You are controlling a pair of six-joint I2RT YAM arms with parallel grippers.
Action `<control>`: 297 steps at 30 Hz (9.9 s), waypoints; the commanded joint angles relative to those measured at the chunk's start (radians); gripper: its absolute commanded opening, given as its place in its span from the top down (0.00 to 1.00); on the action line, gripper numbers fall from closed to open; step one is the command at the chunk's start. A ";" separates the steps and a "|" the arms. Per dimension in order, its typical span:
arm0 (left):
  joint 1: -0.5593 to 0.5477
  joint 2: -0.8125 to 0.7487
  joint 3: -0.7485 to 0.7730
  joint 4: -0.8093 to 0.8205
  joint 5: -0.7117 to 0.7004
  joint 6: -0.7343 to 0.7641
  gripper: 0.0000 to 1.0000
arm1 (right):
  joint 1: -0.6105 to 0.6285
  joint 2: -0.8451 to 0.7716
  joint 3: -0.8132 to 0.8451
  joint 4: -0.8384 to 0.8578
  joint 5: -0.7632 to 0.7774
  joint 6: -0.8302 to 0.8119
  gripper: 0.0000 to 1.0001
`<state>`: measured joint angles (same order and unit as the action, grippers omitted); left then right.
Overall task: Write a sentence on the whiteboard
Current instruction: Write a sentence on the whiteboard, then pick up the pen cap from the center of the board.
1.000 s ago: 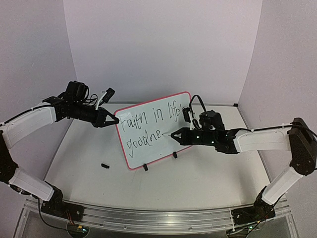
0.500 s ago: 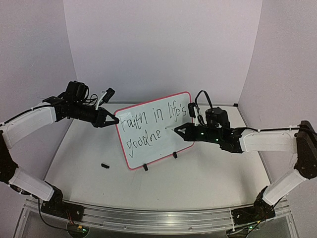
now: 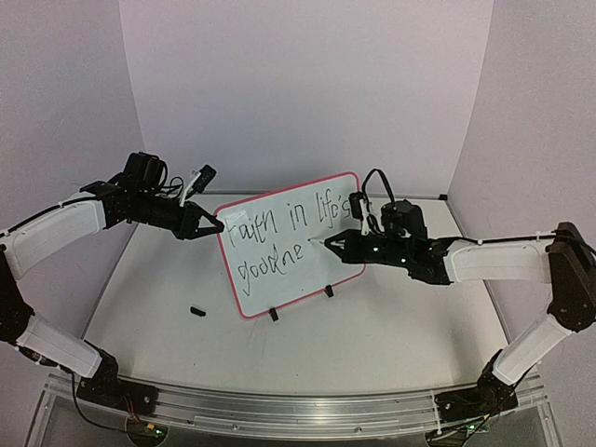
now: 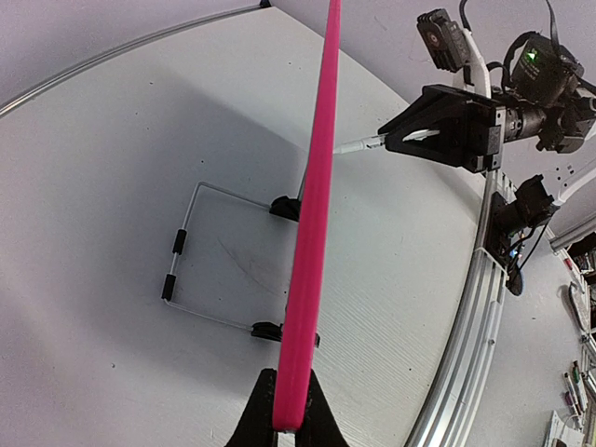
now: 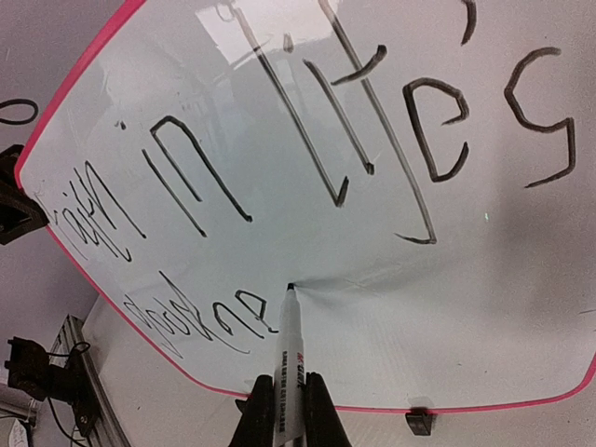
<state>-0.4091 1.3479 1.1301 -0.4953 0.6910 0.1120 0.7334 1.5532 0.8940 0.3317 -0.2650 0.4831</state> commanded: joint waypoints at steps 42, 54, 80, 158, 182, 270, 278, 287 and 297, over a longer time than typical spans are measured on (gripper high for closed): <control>-0.006 0.045 -0.012 -0.034 -0.046 0.022 1.00 | -0.003 0.066 -0.022 -0.025 -0.036 -0.006 1.00; -0.005 0.040 -0.012 -0.036 -0.052 0.024 1.00 | -0.001 0.033 -0.044 0.084 -0.120 0.027 1.00; -0.005 0.033 -0.013 -0.037 -0.056 0.025 1.00 | -0.061 -0.022 -0.037 0.119 -0.026 0.043 1.00; -0.005 0.040 -0.013 -0.036 -0.050 0.024 1.00 | -0.077 -0.065 -0.166 0.117 -0.002 0.069 1.00; -0.005 0.041 -0.013 -0.037 -0.050 0.024 1.00 | -0.077 0.002 -0.124 0.105 0.021 0.049 1.00; -0.111 -0.150 -0.510 0.278 -0.703 -0.583 0.26 | -0.091 -0.367 0.045 -0.670 -0.344 -0.112 1.00; -0.102 0.031 -0.467 0.336 -0.661 -0.552 0.46 | -0.091 -0.348 0.026 -0.645 -0.343 -0.102 1.00; -0.102 0.130 -0.465 0.326 -0.617 -0.567 0.54 | -0.090 -0.332 0.022 -0.632 -0.354 -0.103 1.00; -0.102 0.127 -0.482 0.282 -0.555 -0.576 0.55 | -0.091 -0.337 0.012 -0.625 -0.360 -0.100 1.00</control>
<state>-0.5159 1.4769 0.6334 -0.1895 0.0932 -0.4513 0.6441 1.2118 0.9115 -0.3288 -0.6193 0.3769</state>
